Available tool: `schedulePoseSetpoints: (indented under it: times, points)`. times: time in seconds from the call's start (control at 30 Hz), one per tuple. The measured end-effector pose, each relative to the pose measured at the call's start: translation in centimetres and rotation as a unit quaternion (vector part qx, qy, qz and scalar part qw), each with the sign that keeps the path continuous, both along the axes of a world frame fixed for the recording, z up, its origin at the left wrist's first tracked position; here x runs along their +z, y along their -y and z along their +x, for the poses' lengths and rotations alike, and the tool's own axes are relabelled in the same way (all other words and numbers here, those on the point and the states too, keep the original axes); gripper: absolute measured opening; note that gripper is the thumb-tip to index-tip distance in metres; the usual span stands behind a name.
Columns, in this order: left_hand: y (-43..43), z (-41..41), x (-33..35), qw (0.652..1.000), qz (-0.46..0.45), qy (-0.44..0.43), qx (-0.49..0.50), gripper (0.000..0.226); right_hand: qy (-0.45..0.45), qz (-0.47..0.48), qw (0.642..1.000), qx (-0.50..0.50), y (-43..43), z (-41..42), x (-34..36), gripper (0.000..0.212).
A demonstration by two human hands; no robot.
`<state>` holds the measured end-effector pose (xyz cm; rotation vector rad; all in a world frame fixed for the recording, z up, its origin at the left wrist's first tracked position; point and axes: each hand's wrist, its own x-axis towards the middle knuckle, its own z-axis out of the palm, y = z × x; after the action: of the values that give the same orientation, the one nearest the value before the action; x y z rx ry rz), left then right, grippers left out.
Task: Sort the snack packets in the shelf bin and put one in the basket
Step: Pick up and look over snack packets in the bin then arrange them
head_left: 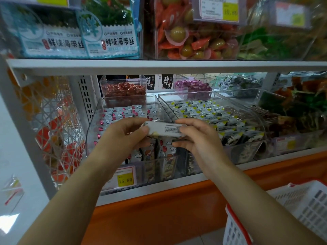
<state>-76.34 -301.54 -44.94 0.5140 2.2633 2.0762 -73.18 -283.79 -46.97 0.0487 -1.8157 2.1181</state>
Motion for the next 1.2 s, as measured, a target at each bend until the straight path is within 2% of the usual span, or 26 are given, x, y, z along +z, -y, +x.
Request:
schedulePoseSetpoints:
  times: [0.17,0.4,0.5,0.57,0.73,0.83,0.97,1.03,1.1,1.2]
  points:
    - [0.10,0.26,0.25,0.995,-0.076,-0.062,-0.014,0.025,-0.009,0.030,0.999,-0.040,0.07,-0.06,-0.04,0.012]
    - [-0.07,0.59,0.46,0.992,-0.103,-0.063,-0.032,0.022,-0.025,0.093,0.991,-0.093,-0.06,-0.06,-0.06,0.024]
    - [-0.62,0.73,0.38,0.993,-0.109,-0.051,-0.019,0.011,-0.055,0.181,0.976,-0.112,0.00,-0.05,-0.13,0.024]
    - [-0.78,0.74,0.39,0.993,-0.108,-0.049,-0.002,0.015,-0.077,0.223,0.966,-0.104,0.16,0.15,-0.09,0.024]
    - [-0.24,0.41,0.75,0.996,-0.085,0.010,-0.004,0.017,-0.081,0.205,0.974,-0.050,0.06,0.35,-0.13,0.023]
    - [-0.02,0.22,0.80,0.997,-0.080,0.013,0.014,0.023,-0.065,0.178,0.982,-0.016,0.23,0.37,-0.07,0.021]
    - [-0.18,0.30,0.58,0.996,-0.089,-0.009,0.029,0.022,-0.050,0.164,0.984,-0.040,0.31,0.27,-0.27,0.027]
    - [-0.19,0.48,0.50,0.994,-0.108,-0.029,0.004,0.015,-0.042,0.159,0.984,-0.070,0.18,0.18,-0.45,0.032]
    - [-0.17,0.71,0.43,0.988,-0.144,-0.052,-0.033,0.007,-0.024,0.118,0.989,-0.084,0.02,0.08,-0.57,0.033]
    - [-0.20,0.69,0.23,0.978,-0.182,-0.096,-0.034,0.013,0.003,0.045,0.996,-0.071,-0.12,-0.09,-0.42,0.026]
